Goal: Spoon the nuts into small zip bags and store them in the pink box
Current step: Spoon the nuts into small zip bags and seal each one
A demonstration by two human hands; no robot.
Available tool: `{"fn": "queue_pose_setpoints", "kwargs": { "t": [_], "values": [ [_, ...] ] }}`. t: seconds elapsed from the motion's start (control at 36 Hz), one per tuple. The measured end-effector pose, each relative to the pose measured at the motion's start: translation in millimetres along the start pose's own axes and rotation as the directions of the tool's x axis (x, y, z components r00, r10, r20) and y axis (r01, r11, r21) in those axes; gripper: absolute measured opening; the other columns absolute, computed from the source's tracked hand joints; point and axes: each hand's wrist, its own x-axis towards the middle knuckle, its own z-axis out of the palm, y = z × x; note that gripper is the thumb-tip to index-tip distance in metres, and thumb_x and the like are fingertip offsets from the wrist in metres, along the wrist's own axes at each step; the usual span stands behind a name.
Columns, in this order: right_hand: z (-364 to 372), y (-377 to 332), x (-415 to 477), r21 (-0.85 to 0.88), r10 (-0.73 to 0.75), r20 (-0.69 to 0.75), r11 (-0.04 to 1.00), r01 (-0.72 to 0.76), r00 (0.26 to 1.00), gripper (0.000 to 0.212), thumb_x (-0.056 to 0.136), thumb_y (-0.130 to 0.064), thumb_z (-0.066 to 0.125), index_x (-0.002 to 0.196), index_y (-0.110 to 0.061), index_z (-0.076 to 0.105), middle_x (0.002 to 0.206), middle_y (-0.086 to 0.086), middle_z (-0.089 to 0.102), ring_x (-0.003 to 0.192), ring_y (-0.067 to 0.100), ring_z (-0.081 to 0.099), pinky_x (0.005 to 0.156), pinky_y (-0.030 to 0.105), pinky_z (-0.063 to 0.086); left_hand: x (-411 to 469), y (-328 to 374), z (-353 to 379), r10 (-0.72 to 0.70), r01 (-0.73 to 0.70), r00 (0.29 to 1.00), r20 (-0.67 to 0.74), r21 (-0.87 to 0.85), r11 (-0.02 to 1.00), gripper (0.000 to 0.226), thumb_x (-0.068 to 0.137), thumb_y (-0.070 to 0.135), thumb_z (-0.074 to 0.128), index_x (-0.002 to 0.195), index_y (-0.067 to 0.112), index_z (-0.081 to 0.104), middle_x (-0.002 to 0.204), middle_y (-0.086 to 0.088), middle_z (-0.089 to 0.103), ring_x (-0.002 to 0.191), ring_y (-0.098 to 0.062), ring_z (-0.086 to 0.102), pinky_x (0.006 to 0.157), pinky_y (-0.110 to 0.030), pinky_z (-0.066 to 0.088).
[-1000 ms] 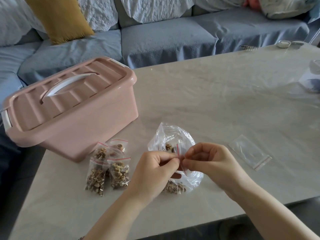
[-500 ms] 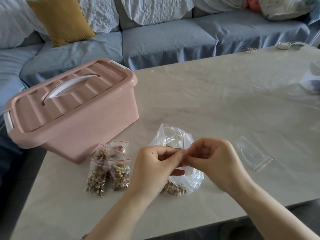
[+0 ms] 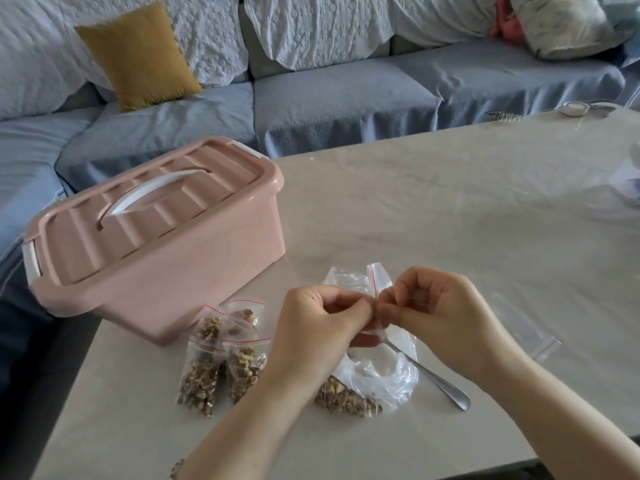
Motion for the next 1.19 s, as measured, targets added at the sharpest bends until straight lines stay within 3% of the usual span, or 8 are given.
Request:
{"fn": "queue_pose_setpoints", "kwargs": {
  "t": [0.14,0.28,0.39,0.5,0.67,0.78,0.86,1.19],
  "values": [
    [3,3,-2,-0.052,-0.017,-0.017,0.999,0.016,1.000,0.036,0.078,0.009,0.064,0.059,-0.018,0.050,0.057,-0.003,0.062,0.058,0.017,0.058,0.062,0.027,0.048,0,-3,0,0.094,-0.087,0.995,-0.038,0.150,0.985,0.020,0.077,0.003,0.061,0.061,0.010,0.071,0.060,-0.005,0.070,0.058,-0.019,0.069,0.063,-0.038,0.059],
    [9,8,-3,0.317,0.128,-0.002,0.941,-0.121,0.992,0.032,0.086,0.013,0.051,0.069,-0.012,0.037,0.062,0.008,0.055,0.066,0.024,0.051,0.072,0.040,0.042,1,-9,-1,0.087,-0.078,0.993,-0.085,0.101,0.992,0.026,0.080,-0.002,0.058,0.062,0.013,0.069,0.058,-0.002,0.069,0.057,-0.012,0.064,0.050,-0.016,0.047],
    [14,12,-4,0.539,0.167,0.061,0.824,-0.173,0.984,0.035,0.088,0.012,0.046,0.072,-0.015,0.029,0.068,0.016,0.050,0.069,0.026,0.047,0.076,0.040,0.048,0,-10,0,0.000,-0.002,0.999,-0.051,-0.036,0.999,0.025,0.085,0.000,0.056,0.066,0.011,0.069,0.060,0.001,0.068,0.058,-0.005,0.062,0.052,-0.013,0.046],
    [18,13,-6,0.535,0.155,0.033,0.831,-0.149,0.987,0.038,0.089,0.012,0.043,0.067,-0.016,0.028,0.069,0.014,0.044,0.061,0.022,0.047,0.059,0.024,0.052,-1,-11,0,-0.111,0.108,0.994,-0.005,-0.206,0.973,0.022,0.086,-0.001,0.053,0.069,0.004,0.067,0.063,-0.007,0.067,0.058,-0.009,0.063,0.056,-0.014,0.048],
    [16,11,-7,0.660,0.178,0.050,0.732,-0.166,0.983,0.037,0.089,0.011,0.041,0.065,-0.015,0.031,0.062,0.013,0.050,0.057,0.020,0.056,0.058,0.026,0.053,-3,-10,-2,-0.197,0.200,0.979,0.047,-0.371,0.907,0.035,0.088,-0.001,0.049,0.060,0.008,0.068,0.065,-0.006,0.068,0.058,-0.008,0.065,0.056,-0.016,0.052],
    [16,14,-10,0.101,0.076,-0.046,0.992,-0.071,0.996,0.033,0.088,0.009,0.049,0.066,-0.015,0.054,0.061,0.006,0.057,0.059,0.021,0.050,0.059,0.024,0.045,-4,-17,-6,-0.060,0.049,0.993,-0.106,-0.099,0.994,0.034,0.085,-0.003,0.056,0.057,0.011,0.070,0.060,-0.004,0.069,0.056,-0.013,0.066,0.053,-0.021,0.052],
    [20,14,-14,-0.288,-0.035,-0.049,0.958,0.019,0.998,0.048,0.084,0.011,0.050,0.070,-0.032,0.069,0.080,-0.004,0.063,0.057,0.015,0.053,0.055,0.018,0.041,-6,-21,-11,0.151,-0.121,0.983,-0.106,0.250,0.961,0.020,0.079,0.002,0.063,0.063,0.012,0.068,0.059,-0.001,0.069,0.057,-0.016,0.066,0.058,-0.028,0.056],
    [25,12,-17,-0.260,-0.090,-0.138,0.964,0.051,0.986,0.029,0.072,-0.003,0.075,0.065,-0.031,0.071,0.066,-0.008,0.067,0.061,0.005,0.062,0.060,0.009,0.045,-14,-24,-9,0.368,-0.223,0.925,-0.095,0.650,0.726,0.017,0.073,0.028,0.064,0.063,0.016,0.057,0.060,0.004,0.061,0.061,-0.011,0.056,0.055,-0.022,0.042]
  ]
}}
